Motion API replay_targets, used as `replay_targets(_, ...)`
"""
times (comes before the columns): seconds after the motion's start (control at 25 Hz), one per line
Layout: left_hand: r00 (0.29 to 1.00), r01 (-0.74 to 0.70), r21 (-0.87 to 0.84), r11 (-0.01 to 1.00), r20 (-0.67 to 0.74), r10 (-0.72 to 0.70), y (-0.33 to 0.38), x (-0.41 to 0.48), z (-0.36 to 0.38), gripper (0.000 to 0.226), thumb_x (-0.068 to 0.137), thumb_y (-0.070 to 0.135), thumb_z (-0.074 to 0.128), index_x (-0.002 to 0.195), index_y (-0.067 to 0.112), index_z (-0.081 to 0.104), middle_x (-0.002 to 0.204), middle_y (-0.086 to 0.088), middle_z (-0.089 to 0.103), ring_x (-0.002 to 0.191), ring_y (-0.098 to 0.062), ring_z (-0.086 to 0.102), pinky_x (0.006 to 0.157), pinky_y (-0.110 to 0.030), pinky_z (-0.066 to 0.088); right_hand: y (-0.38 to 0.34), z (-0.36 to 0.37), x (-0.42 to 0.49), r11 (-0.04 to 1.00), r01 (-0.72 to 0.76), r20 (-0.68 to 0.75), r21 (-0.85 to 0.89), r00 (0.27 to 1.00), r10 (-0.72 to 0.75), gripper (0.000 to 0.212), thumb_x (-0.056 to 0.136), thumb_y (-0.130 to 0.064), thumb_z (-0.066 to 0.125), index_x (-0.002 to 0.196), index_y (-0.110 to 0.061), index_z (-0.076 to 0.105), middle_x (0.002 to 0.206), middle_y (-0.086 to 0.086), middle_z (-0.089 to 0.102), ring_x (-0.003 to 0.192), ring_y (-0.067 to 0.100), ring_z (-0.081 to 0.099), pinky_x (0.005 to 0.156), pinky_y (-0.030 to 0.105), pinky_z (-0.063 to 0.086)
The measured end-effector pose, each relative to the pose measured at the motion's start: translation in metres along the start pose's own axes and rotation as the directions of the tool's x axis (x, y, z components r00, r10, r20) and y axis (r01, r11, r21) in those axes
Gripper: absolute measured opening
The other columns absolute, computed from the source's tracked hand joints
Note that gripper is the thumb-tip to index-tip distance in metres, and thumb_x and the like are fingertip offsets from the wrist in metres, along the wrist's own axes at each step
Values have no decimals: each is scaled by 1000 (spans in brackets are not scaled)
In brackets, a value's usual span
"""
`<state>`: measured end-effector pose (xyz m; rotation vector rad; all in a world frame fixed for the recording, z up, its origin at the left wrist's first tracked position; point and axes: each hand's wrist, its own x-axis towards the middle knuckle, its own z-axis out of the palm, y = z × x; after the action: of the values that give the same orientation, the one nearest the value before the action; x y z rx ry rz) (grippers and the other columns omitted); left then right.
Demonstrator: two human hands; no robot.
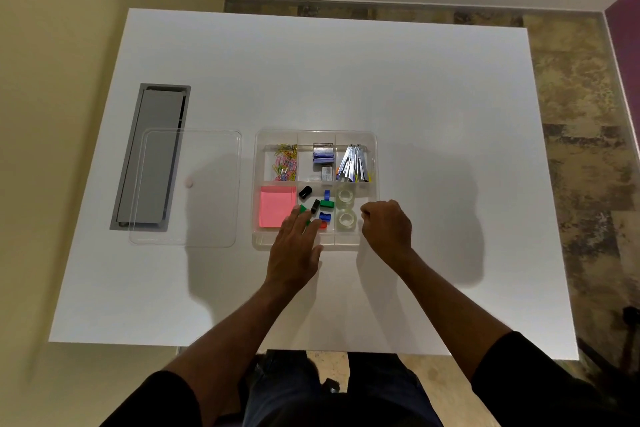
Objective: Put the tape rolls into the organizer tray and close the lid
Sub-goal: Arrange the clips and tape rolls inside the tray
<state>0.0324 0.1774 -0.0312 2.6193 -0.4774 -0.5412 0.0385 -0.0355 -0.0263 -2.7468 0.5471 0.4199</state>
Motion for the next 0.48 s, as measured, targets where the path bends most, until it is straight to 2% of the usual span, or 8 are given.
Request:
replay_targets(0.12,1000,-3,2,1000,6,3,-2,0,-1,63,99,25,75,156,12,52,170,-16,44,167,-35,26,137,-53,26,-7,-1,5,987,79,62,-137,996,-71,21,100,-8,60,90,-10,78,83,10,73,75,19,52,70,29,41)
replay_targets(0.24,1000,-8,6,1000,3,8,-4,1,-2,63,100,24,74,158,12,51,172,-16,42,168,-34,24,138,-53,24,-10,0,11,982,100,99,-159,991,-85,21,102,-8,59,91,-8,77,85,11,73,75,18,49,76,31,40)
replay_targets(0.48,1000,-24,19,1000,-8,24,-11,1,0,65,101,25,72,160,14,48,174,-14,39,169,-33,20,139,-51,19,-15,0,10,970,112,95,-216,991,-94,25,101,-3,56,86,-7,76,81,10,74,73,20,48,78,34,38)
